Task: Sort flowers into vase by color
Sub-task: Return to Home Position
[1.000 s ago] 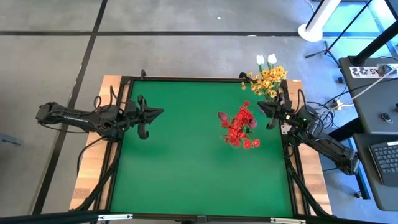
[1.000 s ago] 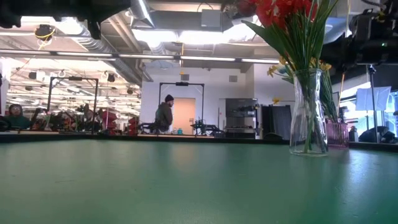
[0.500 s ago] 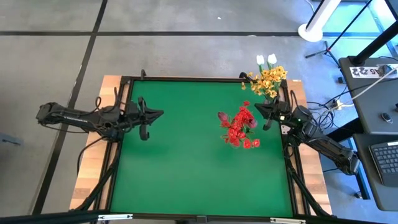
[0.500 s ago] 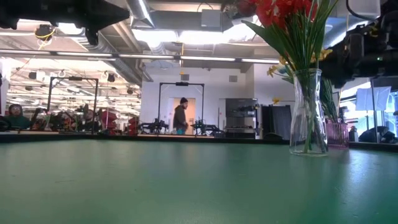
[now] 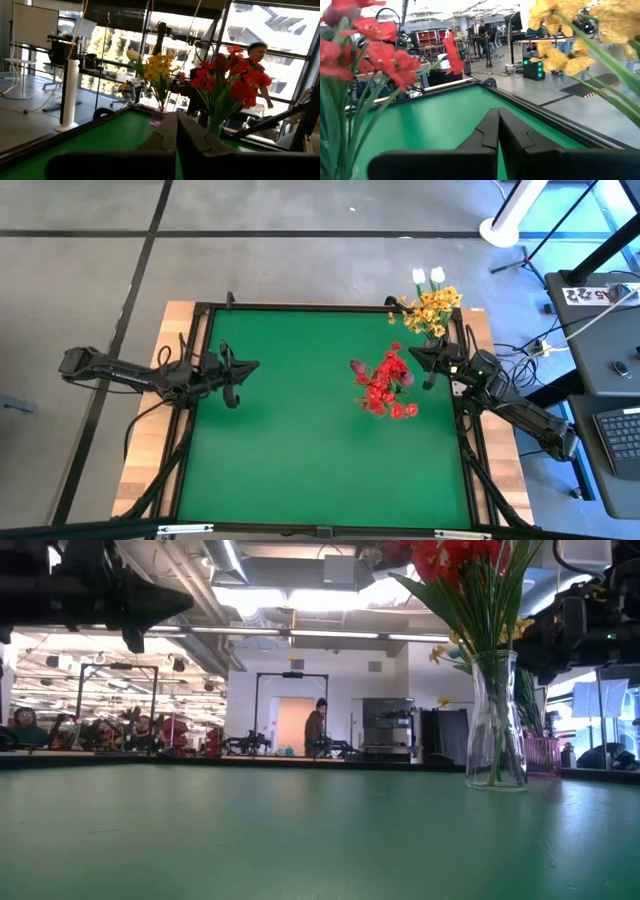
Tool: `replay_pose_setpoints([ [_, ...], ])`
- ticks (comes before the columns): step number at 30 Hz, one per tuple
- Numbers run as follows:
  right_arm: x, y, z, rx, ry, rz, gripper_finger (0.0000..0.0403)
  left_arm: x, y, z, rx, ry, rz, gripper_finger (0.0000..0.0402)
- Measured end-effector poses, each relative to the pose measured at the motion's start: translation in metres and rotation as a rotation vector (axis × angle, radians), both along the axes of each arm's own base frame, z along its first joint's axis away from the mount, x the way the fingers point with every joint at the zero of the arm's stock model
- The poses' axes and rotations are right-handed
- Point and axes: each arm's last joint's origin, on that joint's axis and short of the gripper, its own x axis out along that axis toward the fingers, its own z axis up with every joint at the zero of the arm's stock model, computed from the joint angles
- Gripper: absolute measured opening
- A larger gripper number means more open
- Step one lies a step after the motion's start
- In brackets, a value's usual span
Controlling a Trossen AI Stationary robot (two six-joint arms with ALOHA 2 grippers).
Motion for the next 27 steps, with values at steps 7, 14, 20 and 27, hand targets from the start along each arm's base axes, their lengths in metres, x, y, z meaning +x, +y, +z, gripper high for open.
replay_pose_setpoints([
  [7,-0.001,-0.002,-0.001,0.056,-0.014,-0.063,0.001,0.001,0.0,-0.007,-0.017,0.061,-0.008,0.0],
  [14,-0.001,-0.002,-0.002,0.089,-0.024,-0.069,0.001,-0.008,-0.006,-0.004,0.014,0.057,-0.02,0.0],
  [20,-0.001,-0.002,-0.002,0.089,-0.024,-0.07,0.001,-0.023,-0.006,-0.004,0.002,0.15,0.06,0.0],
  [27,-0.001,-0.002,-0.002,0.09,-0.023,-0.07,0.001,-0.036,-0.002,-0.005,0.032,0.159,0.105,0.0],
])
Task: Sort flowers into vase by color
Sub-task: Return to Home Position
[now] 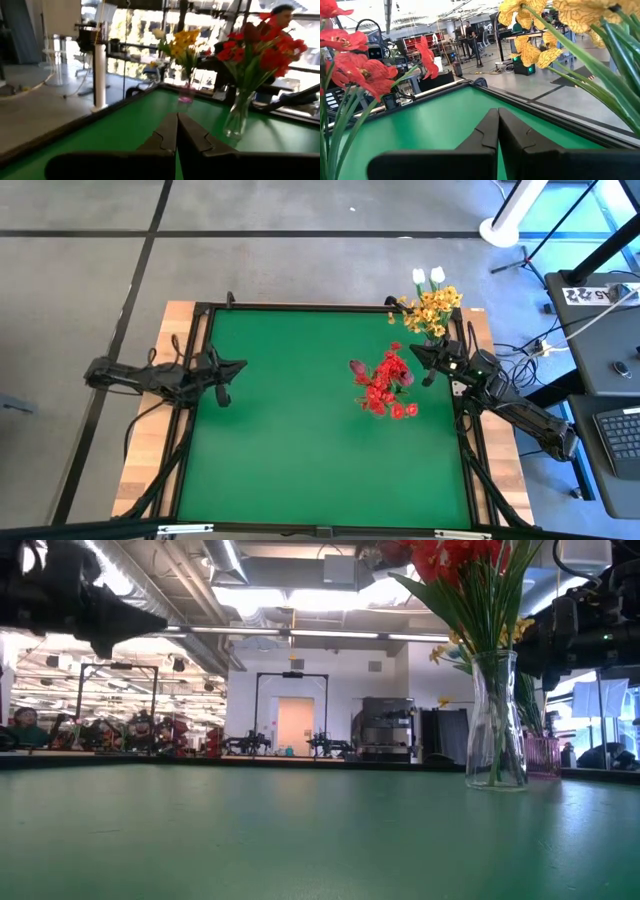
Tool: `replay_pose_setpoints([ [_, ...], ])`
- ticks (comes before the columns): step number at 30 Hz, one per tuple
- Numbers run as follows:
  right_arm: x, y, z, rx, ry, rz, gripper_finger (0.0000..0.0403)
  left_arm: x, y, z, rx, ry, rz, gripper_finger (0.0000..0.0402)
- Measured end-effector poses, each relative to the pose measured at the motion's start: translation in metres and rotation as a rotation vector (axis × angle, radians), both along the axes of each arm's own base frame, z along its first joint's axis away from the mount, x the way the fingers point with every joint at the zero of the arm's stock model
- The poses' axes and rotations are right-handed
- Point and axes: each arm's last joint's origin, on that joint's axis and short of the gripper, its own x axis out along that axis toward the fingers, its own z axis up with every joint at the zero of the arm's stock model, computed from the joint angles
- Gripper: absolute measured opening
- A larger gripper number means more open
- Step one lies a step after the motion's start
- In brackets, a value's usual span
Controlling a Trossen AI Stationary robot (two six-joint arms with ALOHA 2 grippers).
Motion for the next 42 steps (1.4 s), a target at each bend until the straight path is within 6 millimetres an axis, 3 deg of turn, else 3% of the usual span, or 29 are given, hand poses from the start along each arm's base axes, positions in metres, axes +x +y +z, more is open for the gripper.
replay_pose_setpoints([
  [15,0.0,-0.0001,-0.0001,0.0,0.0,-0.003,0.001,0.0022,0.0055,-0.0078,-0.134,-0.044,0.03,0.0],
  [42,0.0,-0.0001,0.0001,-0.001,-0.001,-0.002,0.001,0.0022,0.0055,-0.0079,-0.12,-0.038,0.031,0.0],
])
